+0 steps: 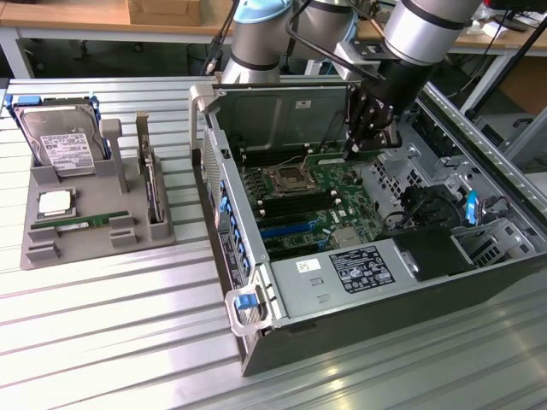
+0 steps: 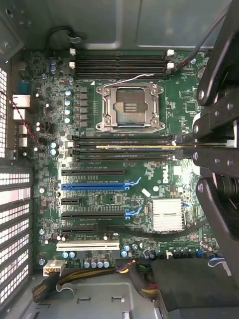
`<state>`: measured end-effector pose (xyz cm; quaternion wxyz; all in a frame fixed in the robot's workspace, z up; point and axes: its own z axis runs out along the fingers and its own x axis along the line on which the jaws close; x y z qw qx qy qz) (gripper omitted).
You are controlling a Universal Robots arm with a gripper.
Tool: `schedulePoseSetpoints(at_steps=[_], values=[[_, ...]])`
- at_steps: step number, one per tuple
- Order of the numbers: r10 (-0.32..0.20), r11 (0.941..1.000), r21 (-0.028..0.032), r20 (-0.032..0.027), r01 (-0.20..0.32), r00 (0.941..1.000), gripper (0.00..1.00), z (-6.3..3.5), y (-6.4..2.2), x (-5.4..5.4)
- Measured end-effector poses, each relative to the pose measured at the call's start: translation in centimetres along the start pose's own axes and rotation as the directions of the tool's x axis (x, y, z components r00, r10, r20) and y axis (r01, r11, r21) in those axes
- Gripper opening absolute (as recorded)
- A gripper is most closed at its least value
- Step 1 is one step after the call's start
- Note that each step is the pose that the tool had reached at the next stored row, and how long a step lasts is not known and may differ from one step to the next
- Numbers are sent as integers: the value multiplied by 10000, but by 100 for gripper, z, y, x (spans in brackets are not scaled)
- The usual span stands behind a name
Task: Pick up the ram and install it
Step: 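Insert the ram into the slot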
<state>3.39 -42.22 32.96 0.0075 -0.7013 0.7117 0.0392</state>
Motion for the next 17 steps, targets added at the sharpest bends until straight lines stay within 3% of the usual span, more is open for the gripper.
schedulePoseSetpoints(at_steps=[17], values=[[0,10000,0,0,0,10000,13,156,-8,41]])
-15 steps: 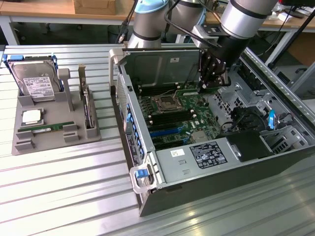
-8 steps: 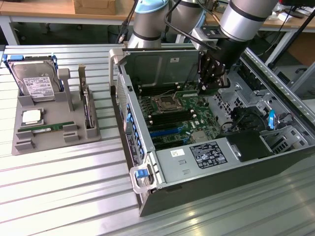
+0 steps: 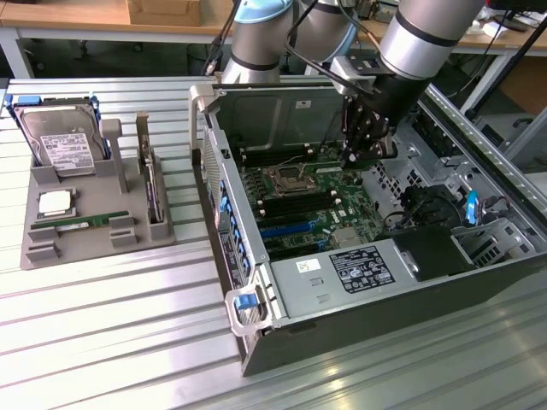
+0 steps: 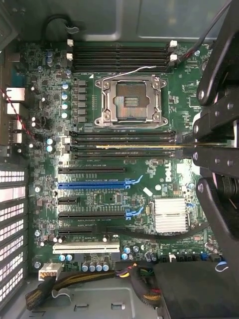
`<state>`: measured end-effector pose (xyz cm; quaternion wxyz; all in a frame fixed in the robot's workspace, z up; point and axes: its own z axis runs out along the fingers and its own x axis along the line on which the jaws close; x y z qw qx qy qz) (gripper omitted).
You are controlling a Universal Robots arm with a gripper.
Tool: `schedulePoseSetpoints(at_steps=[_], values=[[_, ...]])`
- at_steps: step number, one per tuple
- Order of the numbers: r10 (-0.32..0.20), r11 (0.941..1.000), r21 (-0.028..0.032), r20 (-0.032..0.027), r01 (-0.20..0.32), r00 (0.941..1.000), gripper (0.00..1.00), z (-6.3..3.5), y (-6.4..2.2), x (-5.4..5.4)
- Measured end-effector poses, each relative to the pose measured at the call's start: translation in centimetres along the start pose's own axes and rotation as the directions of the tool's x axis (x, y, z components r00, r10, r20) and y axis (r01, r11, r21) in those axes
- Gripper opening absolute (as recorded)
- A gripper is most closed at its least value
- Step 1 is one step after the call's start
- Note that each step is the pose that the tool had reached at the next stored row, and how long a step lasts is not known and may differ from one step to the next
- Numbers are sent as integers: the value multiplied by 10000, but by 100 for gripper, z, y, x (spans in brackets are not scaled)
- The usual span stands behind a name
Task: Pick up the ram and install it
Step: 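Insert the ram into the slot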
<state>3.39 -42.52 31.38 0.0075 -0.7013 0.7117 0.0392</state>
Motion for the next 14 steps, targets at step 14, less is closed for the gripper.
schedulePoseSetpoints(at_steps=[14], values=[[0,10000,0,0,0,10000,13,134,-7,39]])
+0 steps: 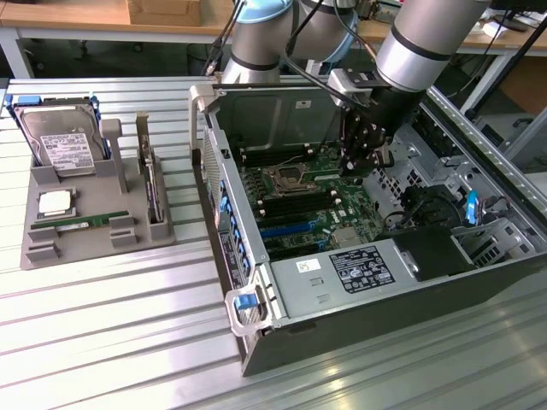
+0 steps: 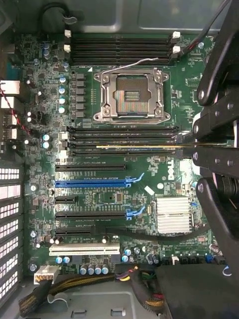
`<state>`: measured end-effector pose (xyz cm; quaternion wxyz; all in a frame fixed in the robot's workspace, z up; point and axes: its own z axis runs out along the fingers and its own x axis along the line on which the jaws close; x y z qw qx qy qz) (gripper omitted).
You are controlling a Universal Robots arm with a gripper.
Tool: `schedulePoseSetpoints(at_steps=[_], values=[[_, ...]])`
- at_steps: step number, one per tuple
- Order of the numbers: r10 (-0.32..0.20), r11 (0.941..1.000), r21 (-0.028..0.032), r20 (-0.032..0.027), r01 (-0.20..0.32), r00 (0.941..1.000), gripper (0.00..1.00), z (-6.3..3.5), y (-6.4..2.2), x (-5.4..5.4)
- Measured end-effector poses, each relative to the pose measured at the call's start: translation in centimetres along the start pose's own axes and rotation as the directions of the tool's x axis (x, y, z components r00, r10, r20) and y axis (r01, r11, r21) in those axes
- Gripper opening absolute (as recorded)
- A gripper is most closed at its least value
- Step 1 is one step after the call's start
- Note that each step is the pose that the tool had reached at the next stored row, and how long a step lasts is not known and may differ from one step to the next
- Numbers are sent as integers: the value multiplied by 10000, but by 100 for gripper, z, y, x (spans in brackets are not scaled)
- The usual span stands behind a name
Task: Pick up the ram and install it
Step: 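Insert the ram into the slot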
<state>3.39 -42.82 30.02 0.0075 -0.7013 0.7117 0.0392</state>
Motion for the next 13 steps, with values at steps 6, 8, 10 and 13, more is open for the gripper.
schedulePoseSetpoints(at_steps=[6,8,10,13], values=[[0,10000,0,-1,0,10000,13,45,-2,14],[0,10000,0,0,0,10000,13,60,-3,19],[0,10000,0,1,0,10000,13,78,-4,26],[0,10000,0,-1,0,10000,13,101,-5,34]])
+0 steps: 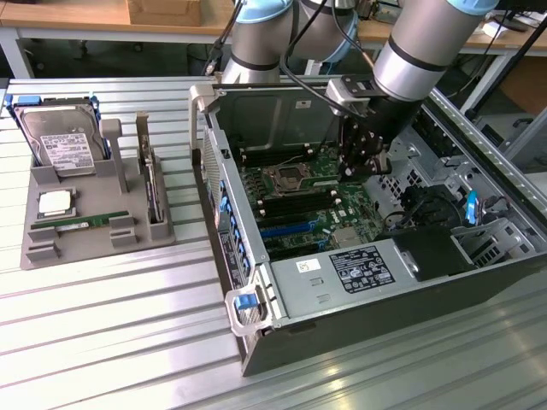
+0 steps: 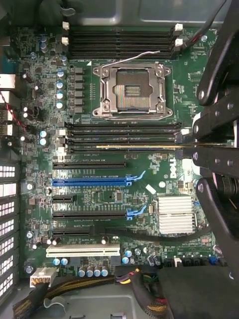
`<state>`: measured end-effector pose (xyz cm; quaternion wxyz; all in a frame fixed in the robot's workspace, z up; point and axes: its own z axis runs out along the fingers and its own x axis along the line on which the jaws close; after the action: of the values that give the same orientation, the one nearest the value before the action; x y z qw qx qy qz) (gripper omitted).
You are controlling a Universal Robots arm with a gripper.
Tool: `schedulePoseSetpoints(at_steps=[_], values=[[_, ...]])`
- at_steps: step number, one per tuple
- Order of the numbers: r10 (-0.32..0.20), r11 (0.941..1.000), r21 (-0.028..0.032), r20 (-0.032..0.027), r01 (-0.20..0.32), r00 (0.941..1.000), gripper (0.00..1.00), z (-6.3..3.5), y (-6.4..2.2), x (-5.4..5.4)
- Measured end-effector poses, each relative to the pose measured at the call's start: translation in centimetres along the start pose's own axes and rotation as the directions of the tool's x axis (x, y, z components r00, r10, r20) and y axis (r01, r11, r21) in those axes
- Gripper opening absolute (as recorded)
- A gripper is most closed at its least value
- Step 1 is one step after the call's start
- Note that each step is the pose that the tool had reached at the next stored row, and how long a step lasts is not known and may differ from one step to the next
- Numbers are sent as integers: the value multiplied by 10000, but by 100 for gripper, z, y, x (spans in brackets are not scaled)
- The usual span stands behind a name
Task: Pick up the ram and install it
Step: 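Insert the ram into the slot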
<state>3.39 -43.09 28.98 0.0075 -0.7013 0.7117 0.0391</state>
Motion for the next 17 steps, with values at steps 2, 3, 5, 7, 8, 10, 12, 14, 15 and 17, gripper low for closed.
schedulePoseSetpoints(at_steps=[2,3,5,7,8,10,12,14,15,17], values=[[-1,10000,0,0,1,10000,13,17,-1,5],[0,10000,0,0,0,10000,13,28,-1,9],[0,10000,0,1,0,10000,13,44,-2,13],[-1,10000,0,0,1,10000,13,64,-3,17],[0,10000,0,0,0,10000,13,70,-4,19],[0,10000,0,0,0,10000,13,80,-4,21],[-1,10000,0,0,1,10000,13,98,-5,25],[0,10000,0,1,0,10000,13,112,-5,28],[0,10000,0,0,0,10000,13,115,-5,29],[0,10000,0,0,0,10000,13,129,-6,32]])
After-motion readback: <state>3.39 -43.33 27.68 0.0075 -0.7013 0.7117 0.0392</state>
